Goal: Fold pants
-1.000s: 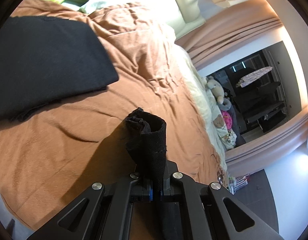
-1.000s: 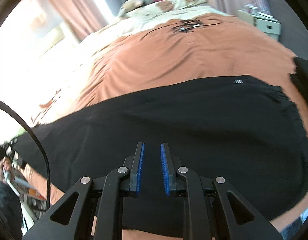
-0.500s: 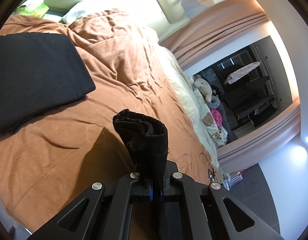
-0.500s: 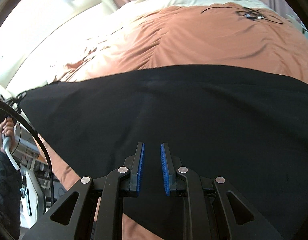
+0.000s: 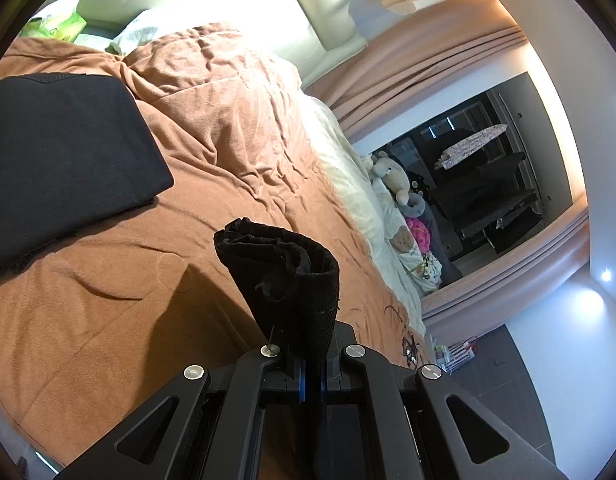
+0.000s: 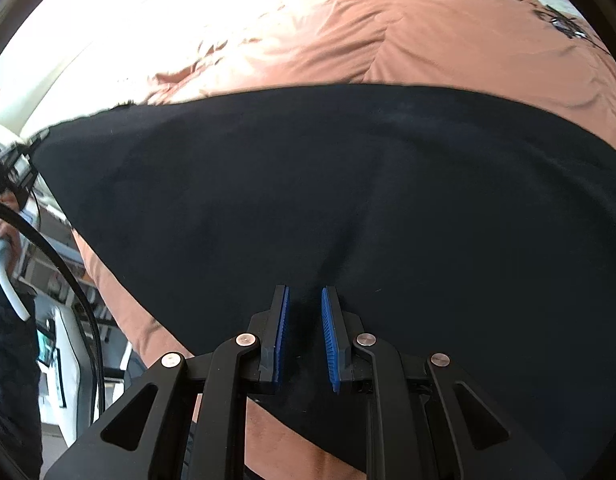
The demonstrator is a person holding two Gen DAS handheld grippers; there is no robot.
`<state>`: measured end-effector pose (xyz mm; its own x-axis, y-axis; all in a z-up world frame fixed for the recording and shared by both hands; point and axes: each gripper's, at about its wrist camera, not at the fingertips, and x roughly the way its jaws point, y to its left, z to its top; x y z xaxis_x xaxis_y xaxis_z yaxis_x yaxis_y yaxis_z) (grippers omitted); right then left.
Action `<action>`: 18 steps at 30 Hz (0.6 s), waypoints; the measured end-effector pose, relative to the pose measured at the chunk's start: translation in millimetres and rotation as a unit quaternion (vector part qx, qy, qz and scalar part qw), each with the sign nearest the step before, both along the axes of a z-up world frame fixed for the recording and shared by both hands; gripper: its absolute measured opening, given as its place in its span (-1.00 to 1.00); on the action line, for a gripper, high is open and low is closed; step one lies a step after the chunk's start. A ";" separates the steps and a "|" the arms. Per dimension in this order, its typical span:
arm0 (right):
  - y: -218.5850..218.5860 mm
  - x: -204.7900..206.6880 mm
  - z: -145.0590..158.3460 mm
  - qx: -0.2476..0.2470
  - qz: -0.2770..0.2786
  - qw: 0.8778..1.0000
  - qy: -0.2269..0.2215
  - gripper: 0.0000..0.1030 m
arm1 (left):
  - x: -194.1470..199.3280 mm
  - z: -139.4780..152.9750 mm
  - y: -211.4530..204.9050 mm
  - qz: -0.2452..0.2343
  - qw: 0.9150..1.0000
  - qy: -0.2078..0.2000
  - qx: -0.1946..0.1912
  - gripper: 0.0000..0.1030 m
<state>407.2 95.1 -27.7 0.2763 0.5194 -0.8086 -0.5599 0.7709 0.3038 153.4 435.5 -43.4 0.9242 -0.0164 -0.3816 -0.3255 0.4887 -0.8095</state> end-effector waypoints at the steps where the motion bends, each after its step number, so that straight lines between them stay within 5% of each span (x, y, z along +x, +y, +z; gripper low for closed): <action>1: 2.7 -2.6 -3.6 -0.007 0.004 1.000 0.003 -0.74 | -0.4 0.0 0.1 0.001 1.000 0.001 -0.001 -0.93; 7: 8.4 -9.2 -21.9 -0.028 0.022 0.998 0.050 -0.75 | -1.8 -2.4 0.7 0.002 1.000 0.010 -0.006 -0.93; 18: 20.4 28.6 -13.9 -0.039 -0.013 0.999 0.024 -0.82 | -7.5 -13.2 4.3 0.010 1.000 0.014 -0.016 -0.93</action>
<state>435.9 115.5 -41.6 0.2490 0.4483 -0.8585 -0.5266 0.8066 0.2685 145.9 439.7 -56.5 0.9133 -0.0104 -0.4072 -0.3581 0.4560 -0.8147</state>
